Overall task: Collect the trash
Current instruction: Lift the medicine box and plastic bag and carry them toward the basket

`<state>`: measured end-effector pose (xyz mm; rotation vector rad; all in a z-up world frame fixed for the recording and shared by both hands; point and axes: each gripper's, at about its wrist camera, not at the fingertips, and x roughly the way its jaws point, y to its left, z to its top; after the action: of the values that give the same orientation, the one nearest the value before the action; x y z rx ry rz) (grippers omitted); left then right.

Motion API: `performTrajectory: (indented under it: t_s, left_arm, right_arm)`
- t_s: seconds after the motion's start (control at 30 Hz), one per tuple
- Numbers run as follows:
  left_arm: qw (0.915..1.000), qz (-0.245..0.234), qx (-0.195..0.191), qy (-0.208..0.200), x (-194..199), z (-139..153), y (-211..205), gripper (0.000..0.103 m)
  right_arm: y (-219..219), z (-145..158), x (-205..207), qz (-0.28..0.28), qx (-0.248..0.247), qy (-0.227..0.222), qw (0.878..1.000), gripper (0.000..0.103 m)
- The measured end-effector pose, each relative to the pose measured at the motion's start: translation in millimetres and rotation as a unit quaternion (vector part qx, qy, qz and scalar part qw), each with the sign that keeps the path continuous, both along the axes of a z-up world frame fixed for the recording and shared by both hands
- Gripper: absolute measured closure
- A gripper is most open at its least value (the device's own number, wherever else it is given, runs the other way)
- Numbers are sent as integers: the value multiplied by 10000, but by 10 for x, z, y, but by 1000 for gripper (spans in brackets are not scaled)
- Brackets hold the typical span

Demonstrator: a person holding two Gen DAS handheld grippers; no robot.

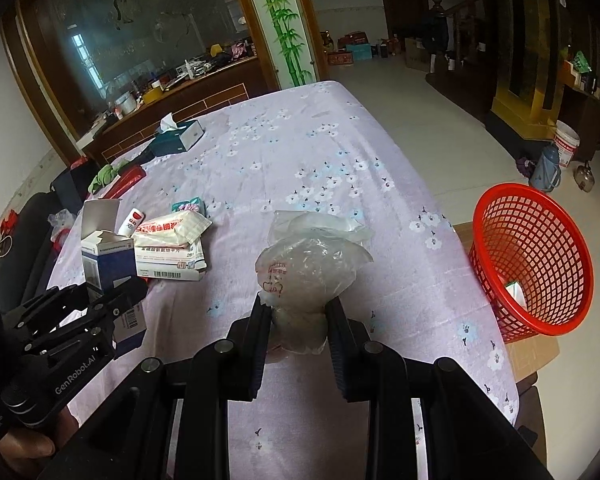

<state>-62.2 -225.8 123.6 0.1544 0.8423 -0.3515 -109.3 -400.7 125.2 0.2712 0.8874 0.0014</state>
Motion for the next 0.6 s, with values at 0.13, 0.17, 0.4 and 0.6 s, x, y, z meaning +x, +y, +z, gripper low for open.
performTrajectory:
  t_s: [0.13,0.17,0.4,0.6]
  left_arm:
    - [10000,-21,15,-14,-5,10,-43,70]
    - [10000,-27,15,-11,-6,9,-52,70]
    - [9999,-144,12,17,-19,3,-164,70]
    - [9994,-357,-12,46,-37,5,-312,70]
  right_arm:
    - [-47,1,-13,-17,50,-1,10000,74]
    - [-59,-2,-17,-28,55,4,10000,74]
    - [-154,18,-57,-111,92,10,9999,74]
    - [-316,24,-124,-288,150,10,9995,74]
